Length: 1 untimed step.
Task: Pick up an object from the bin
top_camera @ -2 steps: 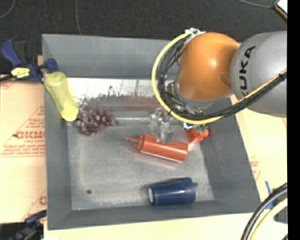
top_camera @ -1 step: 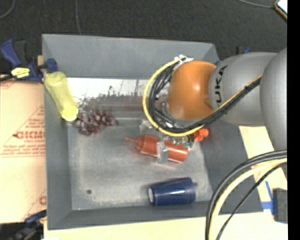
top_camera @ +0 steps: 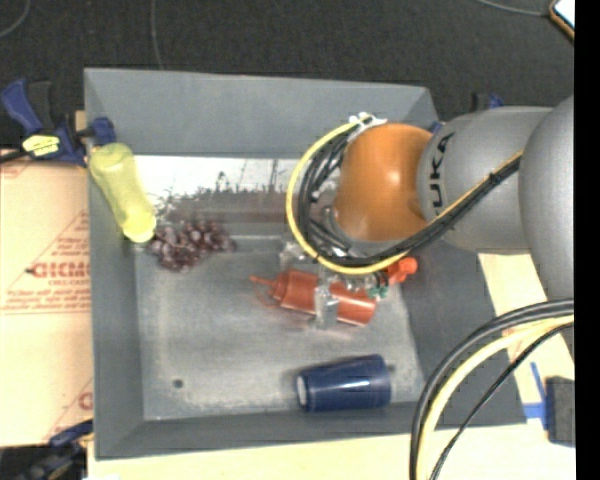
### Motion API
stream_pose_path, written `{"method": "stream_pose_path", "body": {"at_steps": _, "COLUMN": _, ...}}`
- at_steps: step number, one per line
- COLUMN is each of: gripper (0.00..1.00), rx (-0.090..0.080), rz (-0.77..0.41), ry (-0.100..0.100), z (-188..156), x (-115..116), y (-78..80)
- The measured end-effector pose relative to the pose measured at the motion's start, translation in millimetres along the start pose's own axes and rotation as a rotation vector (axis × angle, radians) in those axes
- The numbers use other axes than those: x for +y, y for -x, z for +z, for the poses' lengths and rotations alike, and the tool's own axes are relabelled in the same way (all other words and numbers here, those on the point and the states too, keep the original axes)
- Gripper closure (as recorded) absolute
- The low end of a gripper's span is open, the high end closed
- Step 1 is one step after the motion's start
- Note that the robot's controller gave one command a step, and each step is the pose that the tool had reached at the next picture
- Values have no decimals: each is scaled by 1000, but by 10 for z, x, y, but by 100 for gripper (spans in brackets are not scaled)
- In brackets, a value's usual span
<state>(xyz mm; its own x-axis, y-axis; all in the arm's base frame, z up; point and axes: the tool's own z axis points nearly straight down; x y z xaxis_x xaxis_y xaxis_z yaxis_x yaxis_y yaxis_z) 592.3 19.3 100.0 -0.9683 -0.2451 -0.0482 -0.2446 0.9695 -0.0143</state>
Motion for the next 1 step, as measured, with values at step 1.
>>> {"method": "stream_pose_path", "body": {"at_steps": 1, "gripper": 100, "rx": -8, "rz": -260, "ry": 0, "z": 287, "x": 494, "y": 294}}
